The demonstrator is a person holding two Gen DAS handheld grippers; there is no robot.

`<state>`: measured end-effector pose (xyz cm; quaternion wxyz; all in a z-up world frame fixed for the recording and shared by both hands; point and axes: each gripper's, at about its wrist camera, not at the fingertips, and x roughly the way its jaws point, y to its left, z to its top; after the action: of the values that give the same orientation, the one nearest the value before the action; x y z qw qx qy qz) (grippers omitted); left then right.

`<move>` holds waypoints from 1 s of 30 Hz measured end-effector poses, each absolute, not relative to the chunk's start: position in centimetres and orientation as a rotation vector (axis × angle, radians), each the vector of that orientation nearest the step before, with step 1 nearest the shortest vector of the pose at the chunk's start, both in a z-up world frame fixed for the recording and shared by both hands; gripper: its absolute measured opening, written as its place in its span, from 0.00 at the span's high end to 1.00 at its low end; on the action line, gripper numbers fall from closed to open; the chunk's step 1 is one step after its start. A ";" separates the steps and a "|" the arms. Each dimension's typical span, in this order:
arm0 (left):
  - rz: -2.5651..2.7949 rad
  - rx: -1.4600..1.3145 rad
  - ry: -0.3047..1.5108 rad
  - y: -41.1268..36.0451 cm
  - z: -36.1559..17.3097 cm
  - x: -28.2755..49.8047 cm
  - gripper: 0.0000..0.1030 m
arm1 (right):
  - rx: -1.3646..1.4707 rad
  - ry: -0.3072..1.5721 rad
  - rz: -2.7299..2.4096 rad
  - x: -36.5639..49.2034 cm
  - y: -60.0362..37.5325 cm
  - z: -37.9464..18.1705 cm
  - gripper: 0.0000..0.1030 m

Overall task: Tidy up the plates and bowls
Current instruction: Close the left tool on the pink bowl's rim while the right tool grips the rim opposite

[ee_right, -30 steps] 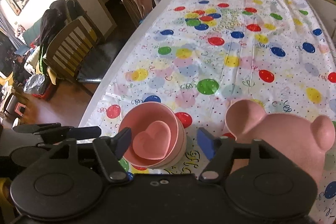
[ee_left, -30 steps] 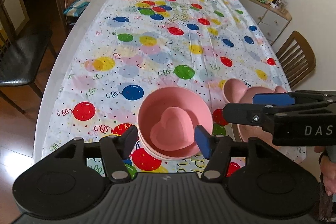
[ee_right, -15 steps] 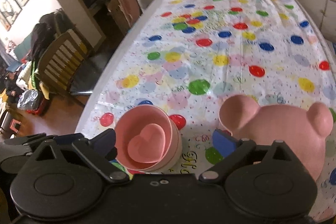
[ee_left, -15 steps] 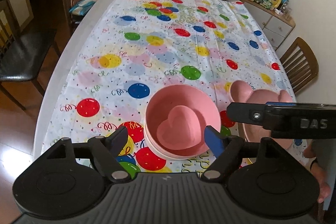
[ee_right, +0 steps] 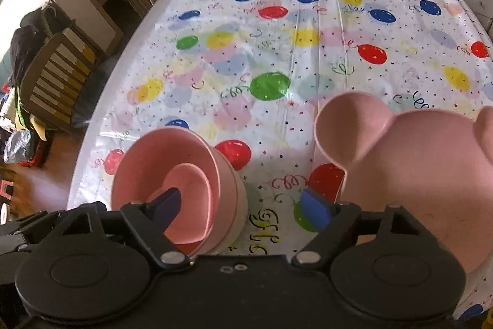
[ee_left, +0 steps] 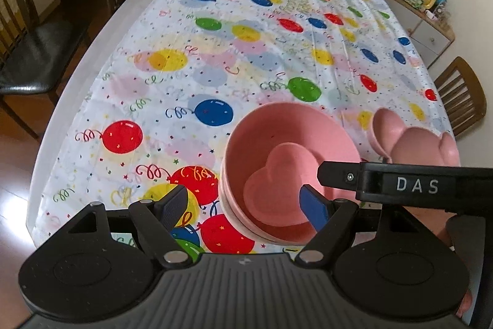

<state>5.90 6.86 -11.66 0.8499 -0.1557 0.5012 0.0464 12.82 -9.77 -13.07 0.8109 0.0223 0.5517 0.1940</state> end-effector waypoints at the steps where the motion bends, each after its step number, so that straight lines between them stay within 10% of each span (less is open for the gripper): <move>1: 0.101 -0.337 1.061 7.0 -11.9 6.0 0.23 | 0.047 1.183 0.414 12.9 -9.7 -13.2 0.22; 16: 0.125 -0.426 1.117 7.5 -14.2 6.4 0.30 | 0.024 1.259 0.408 13.8 -8.1 -15.5 0.50; 30: 0.119 -0.443 1.119 7.7 -14.3 6.8 0.71 | 0.030 1.266 0.438 13.9 -7.8 -15.4 0.72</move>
<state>6.77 7.69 -14.30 0.8228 -0.2080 0.5259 0.0561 13.93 -7.75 -15.41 0.7840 0.0140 0.5866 0.2029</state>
